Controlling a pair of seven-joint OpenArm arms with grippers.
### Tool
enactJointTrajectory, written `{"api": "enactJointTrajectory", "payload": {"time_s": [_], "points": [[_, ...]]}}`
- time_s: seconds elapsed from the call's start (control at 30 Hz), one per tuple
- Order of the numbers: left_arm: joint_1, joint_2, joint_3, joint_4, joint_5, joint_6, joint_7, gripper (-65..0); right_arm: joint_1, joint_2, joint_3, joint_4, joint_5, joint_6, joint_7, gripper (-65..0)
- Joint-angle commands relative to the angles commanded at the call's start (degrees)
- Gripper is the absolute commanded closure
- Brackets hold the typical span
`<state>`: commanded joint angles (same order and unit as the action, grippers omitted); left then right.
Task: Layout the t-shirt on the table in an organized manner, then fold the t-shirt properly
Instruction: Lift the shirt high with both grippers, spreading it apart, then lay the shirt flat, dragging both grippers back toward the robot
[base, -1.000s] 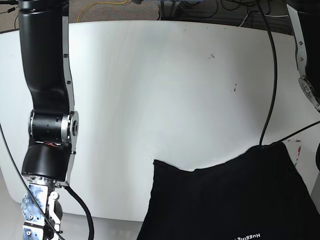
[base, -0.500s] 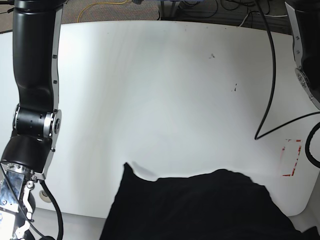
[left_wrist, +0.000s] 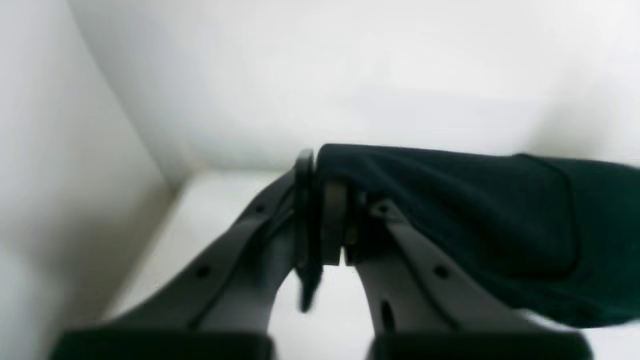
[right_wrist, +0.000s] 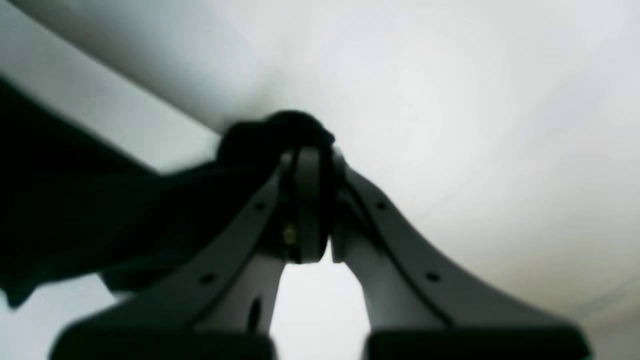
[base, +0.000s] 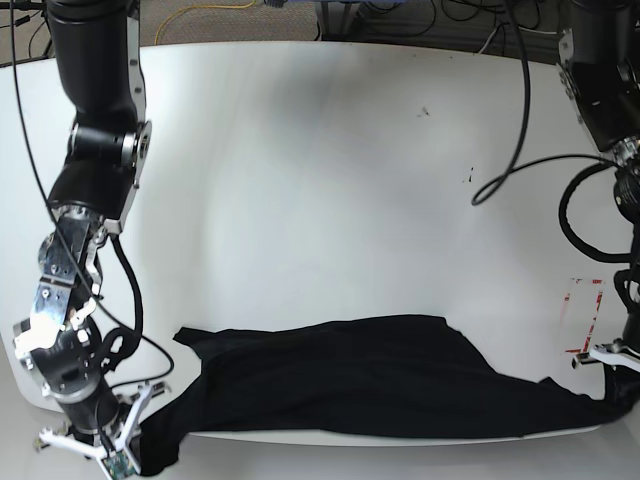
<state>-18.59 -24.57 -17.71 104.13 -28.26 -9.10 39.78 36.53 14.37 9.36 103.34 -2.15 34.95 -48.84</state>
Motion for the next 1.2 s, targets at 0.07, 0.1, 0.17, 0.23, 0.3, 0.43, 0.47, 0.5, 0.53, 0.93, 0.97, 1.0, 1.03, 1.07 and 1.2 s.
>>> {"api": "enactJointTrajectory", "payload": {"time_s": [0.07,0.1,0.17,0.23,0.3,0.43,0.47,0.5,0.53,0.93,0.97,1.0,1.03,1.07,1.2], "points": [[2.55,0.53,-0.79,0.0,0.0,-1.14,0.0,-1.1,-3.25,-0.97,1.14,1.76,0.0,0.0,-0.09,-0.6],[4.92,0.97,-1.67,0.35,0.09,-1.93,0.0,-1.1,-6.15,-1.67,2.02,3.25,0.0,0.0,-0.09,-0.6],[6.95,1.23,-2.11,0.79,0.09,-2.37,0.0,-1.1,-8.79,-2.2,2.64,4.48,0.0,0.0,-0.09,-0.6],[10.46,1.93,-2.46,0.88,0.09,-2.64,0.18,-1.1,-12.57,-2.9,3.43,5.89,0.0,0.0,-0.09,-0.6],[13.1,2.46,-2.46,0.97,0.09,-2.64,0.18,-1.1,-15.21,-3.78,4.13,7.03,0.0,0.0,-0.09,-0.6],[18.29,2.55,-2.55,1.67,0.09,-2.73,0.09,-1.1,-20.84,-5.45,6.07,8.97,0.0,0.0,-0.09,-0.6],[19.34,2.55,-2.55,1.76,0.09,-2.73,0.09,-1.1,-21.63,-5.71,6.42,9.05,0.0,0.0,-0.09,-0.6],[21.01,2.55,-2.55,1.76,0.09,-2.73,0.09,-1.1,-22.86,-6.07,6.86,9.23,0.0,0.0,-0.09,-0.6],[22.59,2.55,-2.55,2.11,0.09,-2.73,0.09,-1.1,-24.35,-6.33,7.38,9.41,0.0,0.0,-0.09,-0.6],[37.54,2.46,-6.33,7.12,0.09,-2.73,0.35,-1.0,-35.78,-6.59,11.78,13.01,0.09,0.0,-1.32,-0.5],[38.59,2.46,-6.68,7.3,0.09,-2.73,0.35,-1.0,-36.4,-6.59,12.04,13.01,0.18,0.09,-1.67,-0.5],[40.26,2.46,-7.21,7.74,0.09,-2.73,0.35,-1.0,-37.45,-6.59,12.48,13.1,0.35,0.09,-1.93,-0.5],[41.23,2.46,-7.56,8.0,0.09,-2.73,0.35,-1.0,-38.24,-6.59,12.84,13.1,0.35,0.26,-2.11,-0.5],[42.02,2.46,-7.82,8.18,0.09,-2.73,0.35,-1.0,-38.86,-6.59,13.27,13.1,0.35,0.26,-2.11,-0.5],[48.09,2.46,-10.02,8.79,0.09,-2.81,0.09,-1.0,-42.55,-6.59,15.38,13.01,0.44,0.44,-2.11,-0.5]]}}
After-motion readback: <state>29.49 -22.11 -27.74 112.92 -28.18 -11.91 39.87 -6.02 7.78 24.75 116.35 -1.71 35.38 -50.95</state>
